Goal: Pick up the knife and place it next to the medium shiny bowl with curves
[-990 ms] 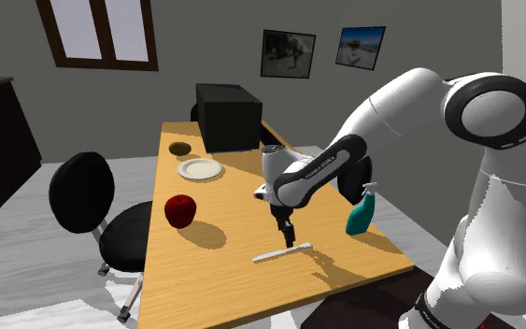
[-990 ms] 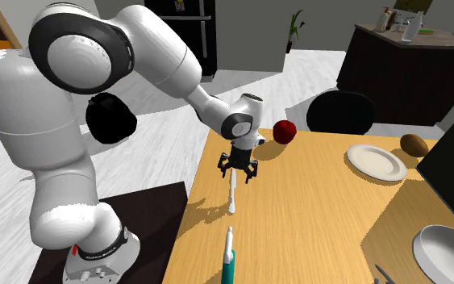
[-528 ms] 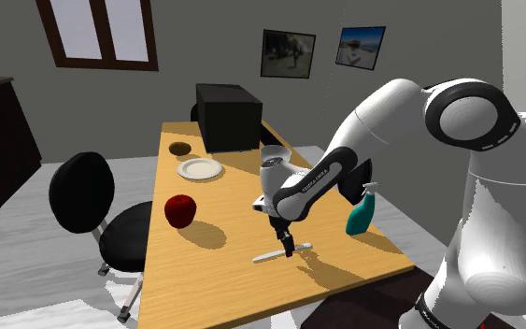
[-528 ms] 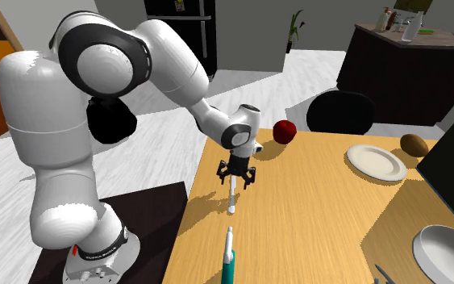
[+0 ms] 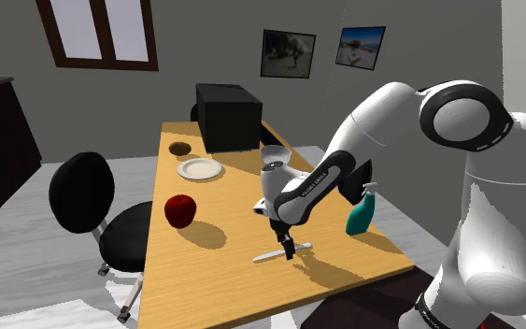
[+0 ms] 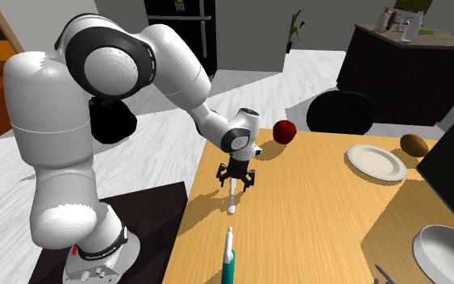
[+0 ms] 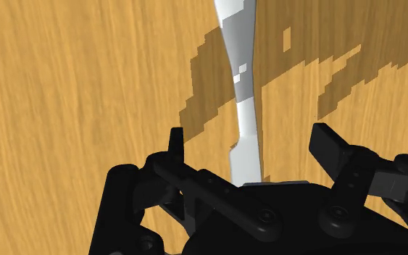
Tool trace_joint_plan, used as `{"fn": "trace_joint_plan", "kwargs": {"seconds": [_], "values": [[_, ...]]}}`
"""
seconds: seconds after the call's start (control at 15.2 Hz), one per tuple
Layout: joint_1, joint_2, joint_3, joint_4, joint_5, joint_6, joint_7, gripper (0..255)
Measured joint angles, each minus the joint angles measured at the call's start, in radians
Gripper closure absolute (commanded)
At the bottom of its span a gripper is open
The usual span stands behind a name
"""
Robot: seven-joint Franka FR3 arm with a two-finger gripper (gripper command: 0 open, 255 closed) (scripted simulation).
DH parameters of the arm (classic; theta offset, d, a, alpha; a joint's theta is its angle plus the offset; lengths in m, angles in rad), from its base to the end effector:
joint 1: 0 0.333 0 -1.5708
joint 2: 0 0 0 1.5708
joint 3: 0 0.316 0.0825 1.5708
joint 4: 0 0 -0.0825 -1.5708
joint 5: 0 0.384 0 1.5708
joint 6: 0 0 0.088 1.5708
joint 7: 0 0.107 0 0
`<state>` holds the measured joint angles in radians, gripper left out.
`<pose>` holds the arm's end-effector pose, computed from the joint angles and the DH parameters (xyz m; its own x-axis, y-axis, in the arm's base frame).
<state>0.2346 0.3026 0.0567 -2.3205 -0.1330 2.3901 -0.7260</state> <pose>0.4751 0.1424 0.1932 0.4113 0.8879 -0.2060 0.8905 -0.4397 -0.1174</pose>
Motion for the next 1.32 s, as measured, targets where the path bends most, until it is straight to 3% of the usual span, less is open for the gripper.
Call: {"fn": "trace_joint_plan", "kwargs": {"seconds": [0.07, 0.73, 1.32], "values": [[0.000, 0.000, 0.000, 0.000, 0.000, 0.000, 0.000, 255], [-0.003, -0.006, -0.003, 0.008, -0.001, 0.001, -0.002, 255], [-0.003, -0.095, 0.007, 0.001, 0.018, -0.094, -0.017, 255]]}}
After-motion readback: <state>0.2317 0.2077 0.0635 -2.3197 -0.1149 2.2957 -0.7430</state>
